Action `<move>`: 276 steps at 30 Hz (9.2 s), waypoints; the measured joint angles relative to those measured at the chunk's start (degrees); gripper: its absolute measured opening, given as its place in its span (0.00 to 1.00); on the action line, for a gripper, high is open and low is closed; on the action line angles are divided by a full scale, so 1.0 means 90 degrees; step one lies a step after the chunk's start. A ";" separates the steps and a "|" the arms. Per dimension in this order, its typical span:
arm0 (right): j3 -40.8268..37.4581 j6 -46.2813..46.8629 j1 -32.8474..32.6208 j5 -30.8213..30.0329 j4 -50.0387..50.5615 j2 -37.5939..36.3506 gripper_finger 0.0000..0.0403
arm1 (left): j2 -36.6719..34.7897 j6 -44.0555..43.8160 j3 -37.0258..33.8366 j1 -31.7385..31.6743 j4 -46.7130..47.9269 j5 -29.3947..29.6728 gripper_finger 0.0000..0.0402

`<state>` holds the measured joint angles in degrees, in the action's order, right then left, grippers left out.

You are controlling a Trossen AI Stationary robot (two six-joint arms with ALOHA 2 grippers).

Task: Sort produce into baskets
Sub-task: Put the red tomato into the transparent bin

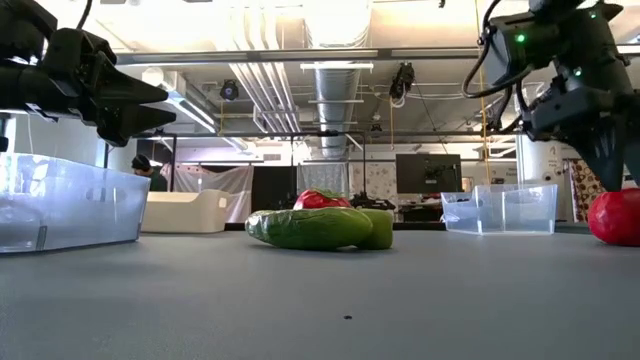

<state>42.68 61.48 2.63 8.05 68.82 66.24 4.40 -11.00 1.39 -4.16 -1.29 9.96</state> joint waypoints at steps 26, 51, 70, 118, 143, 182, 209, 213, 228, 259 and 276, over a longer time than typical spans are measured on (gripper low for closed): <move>-0.0937 0.0961 0.0002 -0.0307 -0.2275 0.0374 0.71 | 0.0002 0.0000 0.0000 -0.0002 0.0002 0.0000 0.63; 0.2189 -0.1815 0.3551 -0.2411 -0.0529 0.0564 0.71 | 0.0000 -0.0001 0.0000 -0.0001 0.0001 0.0000 0.63; 0.2787 -0.3916 0.5804 -0.2346 -0.2364 0.3490 0.72 | 0.0001 -0.0001 0.0000 -0.0001 0.0002 0.0000 0.63; 0.3354 -0.0409 -0.0364 -0.1843 -0.0167 0.0741 0.89 | 0.0000 0.0000 0.0000 -0.0002 0.0000 0.0000 0.63; 0.3196 0.5057 -0.5499 0.1735 -0.0985 0.2358 0.89 | 0.0002 0.0000 0.0000 0.0000 0.0002 0.0000 0.63; 0.2518 0.3385 -0.5710 0.3388 -0.2861 0.4526 0.89 | 0.0001 0.0000 0.0000 -0.0001 -0.0002 0.0000 0.63; 0.3532 0.0727 -0.2242 -0.2293 0.0792 0.1752 0.72 | 0.0002 0.0000 0.0000 0.0000 -0.0001 0.0000 0.63; 0.3460 -0.0127 -0.0791 -0.3072 0.0825 0.1340 0.72 | 0.0002 0.0000 0.0000 -0.0001 -0.0001 0.0000 0.63; 0.3074 -0.3341 0.4056 -0.3275 -0.0018 0.1764 0.72 | 0.0002 0.0000 0.0000 -0.0002 -0.0001 0.0000 0.63; 0.2693 -0.3901 0.5621 -0.3751 -0.1089 0.3196 0.90 | 0.0002 0.0000 0.0000 0.0000 -0.0001 0.0000 0.63; 0.2473 -0.4093 0.2181 -0.2288 -0.2519 0.0559 0.91 | 0.0002 0.0000 0.0000 -0.0001 0.0000 0.0000 0.63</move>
<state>64.94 24.64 22.26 -12.54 46.15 71.27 4.43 -11.00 1.39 -4.18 -1.30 9.96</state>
